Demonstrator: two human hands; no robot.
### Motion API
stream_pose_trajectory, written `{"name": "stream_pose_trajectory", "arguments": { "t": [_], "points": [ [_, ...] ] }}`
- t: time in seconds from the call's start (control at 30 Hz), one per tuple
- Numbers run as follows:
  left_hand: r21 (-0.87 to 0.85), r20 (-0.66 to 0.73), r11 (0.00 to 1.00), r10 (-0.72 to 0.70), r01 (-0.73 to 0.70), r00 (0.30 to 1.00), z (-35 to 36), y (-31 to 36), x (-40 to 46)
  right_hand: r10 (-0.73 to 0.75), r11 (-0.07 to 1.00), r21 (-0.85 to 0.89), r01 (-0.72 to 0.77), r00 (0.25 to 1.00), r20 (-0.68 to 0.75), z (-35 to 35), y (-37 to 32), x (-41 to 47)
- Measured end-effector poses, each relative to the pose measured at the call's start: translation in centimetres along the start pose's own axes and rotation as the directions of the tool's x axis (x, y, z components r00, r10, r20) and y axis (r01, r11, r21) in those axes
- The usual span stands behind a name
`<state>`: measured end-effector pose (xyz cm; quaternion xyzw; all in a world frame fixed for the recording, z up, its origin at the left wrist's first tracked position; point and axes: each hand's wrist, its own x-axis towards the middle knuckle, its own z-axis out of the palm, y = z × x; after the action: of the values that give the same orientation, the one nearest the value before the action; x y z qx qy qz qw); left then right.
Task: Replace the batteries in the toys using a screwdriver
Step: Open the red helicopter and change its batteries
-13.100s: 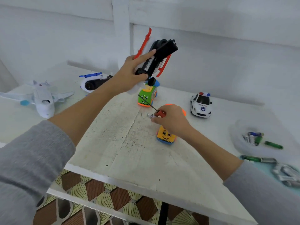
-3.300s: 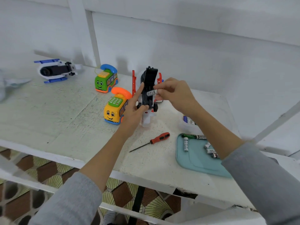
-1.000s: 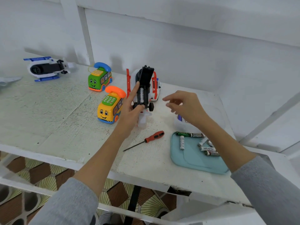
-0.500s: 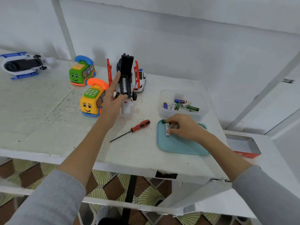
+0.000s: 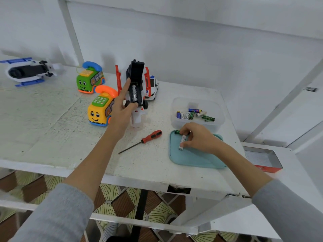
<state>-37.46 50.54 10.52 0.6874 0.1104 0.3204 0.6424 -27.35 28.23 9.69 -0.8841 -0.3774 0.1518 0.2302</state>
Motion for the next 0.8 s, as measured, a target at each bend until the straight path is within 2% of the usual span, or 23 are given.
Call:
{"name": "stream_pose_trajectory", "arguments": {
  "t": [0.27, 0.4, 0.5, 0.63, 0.8],
  "points": [
    [0.014, 0.01, 1.0, 0.005, -0.005, 1.0, 0.0, 0.1, 0.0, -0.051, 0.998, 0.023, 0.051, 0.998, 0.025, -1.5, -1.6, 0.4],
    [0.028, 0.006, 1.0, -0.003, 0.003, 1.0, -0.1, 0.1, 0.1, -0.057, 0.985, 0.157, 0.073, 0.992, -0.109, -4.6, -4.7, 1.1],
    [0.034, -0.004, 0.999, -0.01, 0.01, 1.0, -0.2, 0.0, 0.1, -0.111, 0.935, 0.304, 0.184, 0.964, -0.244, -6.4, -7.5, 1.9],
    [0.045, -0.008, 0.999, -0.01, 0.01, 1.0, -0.1, 0.1, 0.1, -0.224, 0.885, 0.284, 0.368, 0.873, -0.433, -5.6, -10.6, 4.5],
    [0.036, 0.003, 0.999, -0.019, 0.019, 1.0, -0.2, -0.3, 0.3, -0.248, 0.873, 0.251, 0.417, 0.825, -0.508, -2.9, -11.8, 7.6]
  ]
}}
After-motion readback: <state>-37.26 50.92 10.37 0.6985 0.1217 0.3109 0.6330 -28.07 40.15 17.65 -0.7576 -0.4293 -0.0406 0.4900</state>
